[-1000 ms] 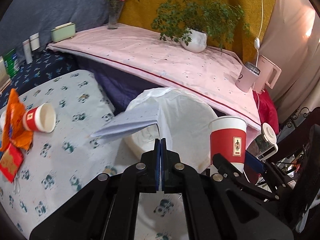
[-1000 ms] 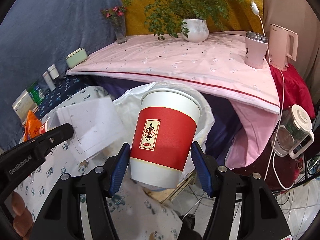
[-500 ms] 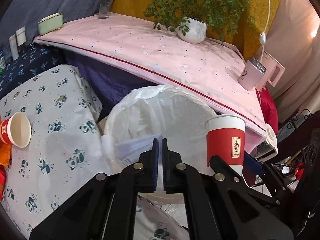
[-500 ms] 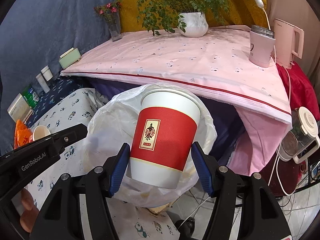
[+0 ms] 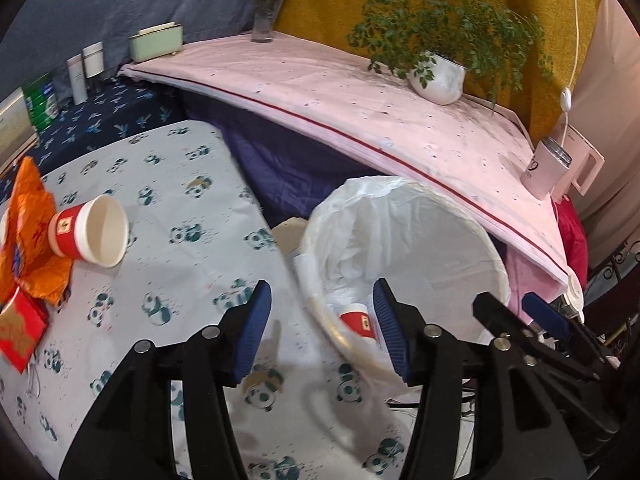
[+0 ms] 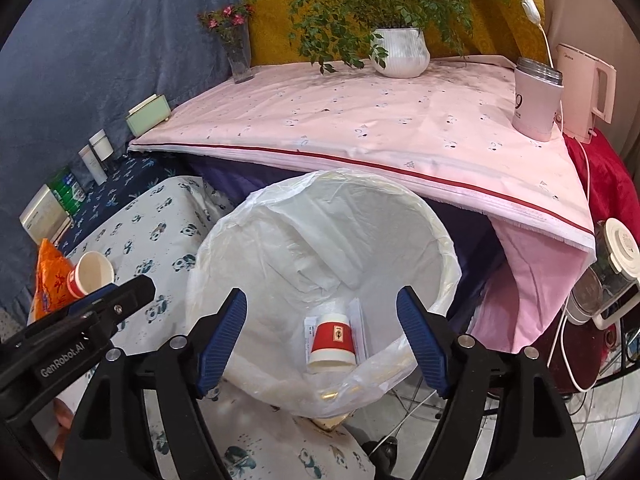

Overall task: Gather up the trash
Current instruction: 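Move both open tools back over the remaining trash on the table, then grasp the red packet with the left tool while the right grasps the tipped cup's rim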

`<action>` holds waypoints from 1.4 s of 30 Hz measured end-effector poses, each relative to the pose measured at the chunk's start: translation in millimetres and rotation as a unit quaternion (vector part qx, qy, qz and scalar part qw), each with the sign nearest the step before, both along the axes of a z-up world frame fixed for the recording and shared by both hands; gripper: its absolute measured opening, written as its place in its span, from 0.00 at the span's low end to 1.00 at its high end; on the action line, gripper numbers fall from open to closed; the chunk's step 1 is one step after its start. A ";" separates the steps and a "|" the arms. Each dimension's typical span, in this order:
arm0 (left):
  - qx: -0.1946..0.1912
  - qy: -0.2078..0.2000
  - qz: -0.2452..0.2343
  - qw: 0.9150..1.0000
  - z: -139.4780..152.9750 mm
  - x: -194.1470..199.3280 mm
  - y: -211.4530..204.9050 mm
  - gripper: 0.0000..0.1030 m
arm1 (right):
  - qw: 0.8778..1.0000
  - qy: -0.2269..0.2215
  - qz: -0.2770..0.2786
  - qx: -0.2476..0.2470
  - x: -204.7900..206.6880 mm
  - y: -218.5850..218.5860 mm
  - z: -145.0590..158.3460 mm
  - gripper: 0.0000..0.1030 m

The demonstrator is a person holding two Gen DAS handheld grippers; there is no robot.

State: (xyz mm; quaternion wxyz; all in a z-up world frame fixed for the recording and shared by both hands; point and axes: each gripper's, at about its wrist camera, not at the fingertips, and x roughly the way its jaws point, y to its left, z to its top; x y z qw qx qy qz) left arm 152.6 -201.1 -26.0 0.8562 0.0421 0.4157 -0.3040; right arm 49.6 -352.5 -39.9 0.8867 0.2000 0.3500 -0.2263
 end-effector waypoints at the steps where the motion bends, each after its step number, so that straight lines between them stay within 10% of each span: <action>1: 0.000 0.001 0.005 1.000 -0.5 -0.6 5.5 0.50 | 1.000 -0.001 0.002 -0.001 -0.8 3.7 2.0 0.73; 25: 0.039 -0.025 0.200 0.979 -6.1 4.2 219.3 0.72 | 0.989 -0.003 0.147 -0.009 36.4 171.6 28.7 0.75; 42: 0.056 -0.039 0.216 0.974 -29.7 48.8 300.5 0.76 | 0.979 0.007 0.206 0.003 101.5 238.3 14.8 0.75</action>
